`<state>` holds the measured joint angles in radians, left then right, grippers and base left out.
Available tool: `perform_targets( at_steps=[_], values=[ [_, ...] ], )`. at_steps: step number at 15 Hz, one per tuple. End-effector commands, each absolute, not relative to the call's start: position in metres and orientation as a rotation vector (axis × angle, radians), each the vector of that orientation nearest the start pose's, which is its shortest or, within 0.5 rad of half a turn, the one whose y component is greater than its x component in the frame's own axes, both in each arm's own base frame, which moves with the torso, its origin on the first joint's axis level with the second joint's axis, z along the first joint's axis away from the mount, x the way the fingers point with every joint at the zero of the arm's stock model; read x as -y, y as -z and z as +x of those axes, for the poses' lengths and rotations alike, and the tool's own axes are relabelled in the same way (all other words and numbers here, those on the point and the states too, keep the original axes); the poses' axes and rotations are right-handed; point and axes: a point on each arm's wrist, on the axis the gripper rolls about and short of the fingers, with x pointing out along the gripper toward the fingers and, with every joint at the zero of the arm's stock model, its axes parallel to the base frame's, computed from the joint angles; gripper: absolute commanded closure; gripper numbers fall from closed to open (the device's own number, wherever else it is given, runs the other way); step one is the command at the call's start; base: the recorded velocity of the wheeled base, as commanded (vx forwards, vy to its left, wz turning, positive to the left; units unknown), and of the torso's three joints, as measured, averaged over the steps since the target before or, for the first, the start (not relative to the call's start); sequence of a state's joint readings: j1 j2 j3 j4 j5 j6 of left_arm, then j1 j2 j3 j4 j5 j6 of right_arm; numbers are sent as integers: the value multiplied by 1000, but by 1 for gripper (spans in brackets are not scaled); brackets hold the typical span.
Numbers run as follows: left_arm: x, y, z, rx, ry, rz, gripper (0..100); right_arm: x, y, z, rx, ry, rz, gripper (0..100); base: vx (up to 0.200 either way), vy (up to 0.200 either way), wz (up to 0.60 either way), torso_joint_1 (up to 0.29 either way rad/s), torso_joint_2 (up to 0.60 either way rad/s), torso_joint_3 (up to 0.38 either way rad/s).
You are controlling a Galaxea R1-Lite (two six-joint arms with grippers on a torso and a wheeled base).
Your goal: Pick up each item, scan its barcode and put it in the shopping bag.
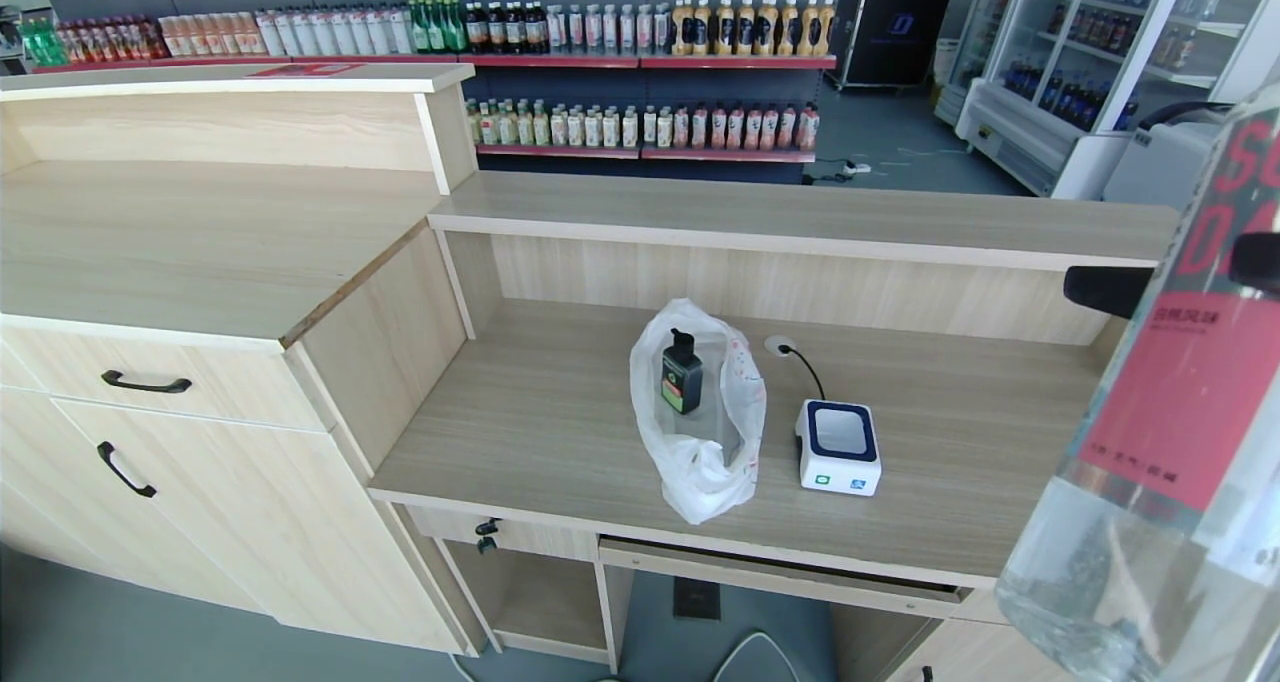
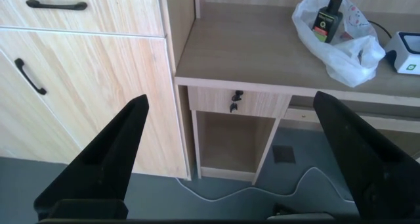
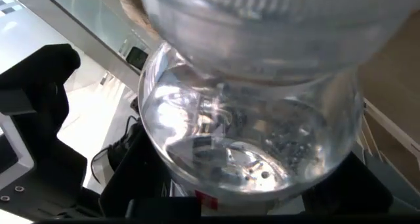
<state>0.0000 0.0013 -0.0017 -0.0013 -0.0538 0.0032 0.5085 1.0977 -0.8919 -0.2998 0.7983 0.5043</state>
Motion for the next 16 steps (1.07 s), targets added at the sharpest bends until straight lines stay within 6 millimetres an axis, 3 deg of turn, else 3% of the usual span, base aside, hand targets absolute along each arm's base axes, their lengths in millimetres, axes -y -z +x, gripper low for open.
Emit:
perform_targets(
  at_steps=[1,16],
  values=[
    [1,-76,-23,2,54,3,0,-91,-315,123,-246,-1319,413,100,0,0,0,0,0,0],
    [1,-76,-23,2,54,3,0,-107,-307,139,-295,-1340,394,100,0,0,0,0,0,0]
  ],
)
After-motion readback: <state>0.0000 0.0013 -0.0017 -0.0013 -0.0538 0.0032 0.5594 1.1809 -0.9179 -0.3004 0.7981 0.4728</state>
